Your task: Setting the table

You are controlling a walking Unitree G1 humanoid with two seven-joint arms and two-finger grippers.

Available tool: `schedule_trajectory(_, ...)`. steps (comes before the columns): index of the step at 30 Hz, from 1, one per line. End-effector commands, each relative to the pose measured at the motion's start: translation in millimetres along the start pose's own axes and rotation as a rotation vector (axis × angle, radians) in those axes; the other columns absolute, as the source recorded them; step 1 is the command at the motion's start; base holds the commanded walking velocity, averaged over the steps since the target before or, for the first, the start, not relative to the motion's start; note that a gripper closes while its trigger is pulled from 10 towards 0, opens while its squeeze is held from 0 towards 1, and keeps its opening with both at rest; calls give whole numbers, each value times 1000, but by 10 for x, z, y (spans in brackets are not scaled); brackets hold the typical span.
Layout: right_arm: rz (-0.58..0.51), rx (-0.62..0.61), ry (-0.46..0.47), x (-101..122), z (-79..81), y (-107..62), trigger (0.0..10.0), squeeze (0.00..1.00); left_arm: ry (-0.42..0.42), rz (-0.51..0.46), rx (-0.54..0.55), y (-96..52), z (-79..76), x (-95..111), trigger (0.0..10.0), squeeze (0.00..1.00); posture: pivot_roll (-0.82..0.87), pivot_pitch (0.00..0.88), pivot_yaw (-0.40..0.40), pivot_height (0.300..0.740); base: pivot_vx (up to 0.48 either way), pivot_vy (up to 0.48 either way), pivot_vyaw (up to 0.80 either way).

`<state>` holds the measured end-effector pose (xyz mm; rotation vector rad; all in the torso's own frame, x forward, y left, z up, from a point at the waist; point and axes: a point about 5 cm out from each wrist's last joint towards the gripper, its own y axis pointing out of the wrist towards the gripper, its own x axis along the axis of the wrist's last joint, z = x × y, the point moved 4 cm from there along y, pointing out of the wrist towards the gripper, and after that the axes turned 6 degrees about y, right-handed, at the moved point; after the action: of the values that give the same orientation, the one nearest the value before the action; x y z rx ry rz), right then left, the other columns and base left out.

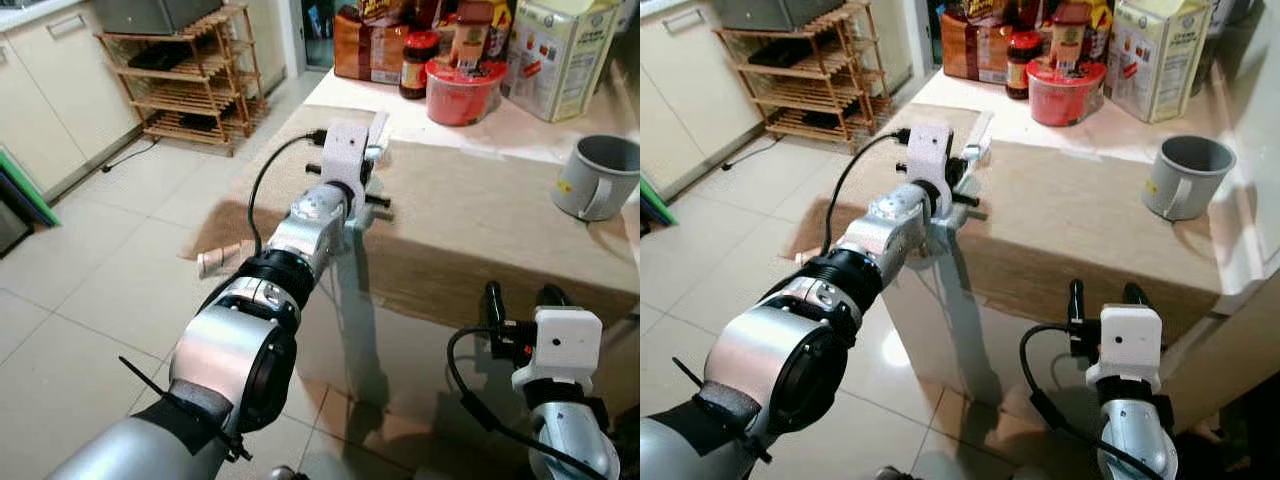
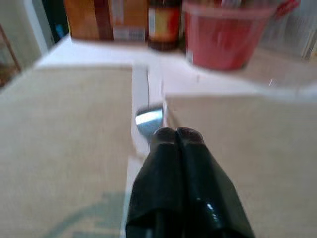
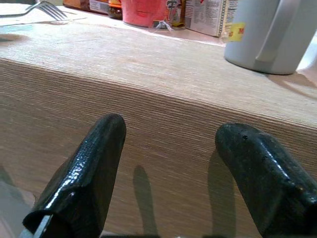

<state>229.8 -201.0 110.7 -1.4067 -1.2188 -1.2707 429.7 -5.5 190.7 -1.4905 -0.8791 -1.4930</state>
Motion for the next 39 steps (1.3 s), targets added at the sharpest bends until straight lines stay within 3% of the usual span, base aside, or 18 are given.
schedule_trajectory(1, -2, 7, -4, -4, 33, 17, 10000, 0, 17, -50, -26, -4, -66, 80, 0, 0, -182, 0, 120, 718, 0, 0, 0)
schedule_trajectory(4, -3, 7, -3, -7, 40, 22, 10000, 0, 56, -82, -30, -33, -58, 73, 0, 0, -178, 0, 121, 718, 0, 0, 0)
schedule_trajectory(8, -3, 11, 0, -17, 59, 40, 10000, 0, 78, -51, -34, -69, -33, -85, 0, 0, -165, 0, 115, 718, 0, 0, 0)
schedule_trajectory(11, -3, 14, 0, -21, 66, 50, 10000, 0, 85, -49, -31, -71, -32, -90, 0, 0, -162, 0, 114, 718, 0, 0, 0)
schedule_trajectory(12, -4, 16, 1, -22, 71, 58, 10000, 0, 106, -56, -27, -73, -34, -78, 10000, 0, -160, 0, 114, 718, 0, 0, 0)
schedule_trajectory(16, -10, 17, 1, -20, 79, 88, 10000, 0, 176, -77, -14, -82, -33, -49, 10000, 0, -160, 0, 116, 718, 0, 0, 0)
schedule_trajectory(17, -16, 15, 1, -10, 77, 96, 10000, 0, 181, -86, -13, -83, -29, -35, 10000, 608, -160, 0, 117, 718, 0, 0, 0)
schedule_trajectory(18, -20, 14, 2, -3, 77, 102, 10000, 0, 184, -93, -14, -83, -26, -26, 10000, 608, -161, 0, 118, 718, 0, 0, 0)
schedule_trajectory(19, -31, 10, 2, 17, 70, 108, 10000, 0, 202, -102, -13, -85, -21, -10, 10000, 1000, -163, 0, 120, 718, 0, 0, 0)
schedule_trajectory(23, -61, -7, -4, 71, 34, 116, 10000, 0, 218, -119, -20, -89, -24, 12, 10000, 1000, -163, 0, 120, 718, 0, 0, 0)
schedule_trajectory(29, -293, -49, -111, 620, -20, 131, 10000, 0, 152, -236, -17, -152, -51, 148, 10000, 1000, -165, 0, 120, 718, 0, 0, 0)
schedule_trajectory(37, -248, -83, -65, 546, -89, 86, 10000, 0, 152, -244, -3, -281, 68, -25, 10000, 1000, -163, 0, 126, 718, 0, 0, 0)
schedule_trajectory(39, -231, -89, -69, 497, -88, 92, 10000, 0, 147, -254, -9, -401, 139, -112, 10000, 1000, -150, 0, 130, 718, 0, 0, 0)
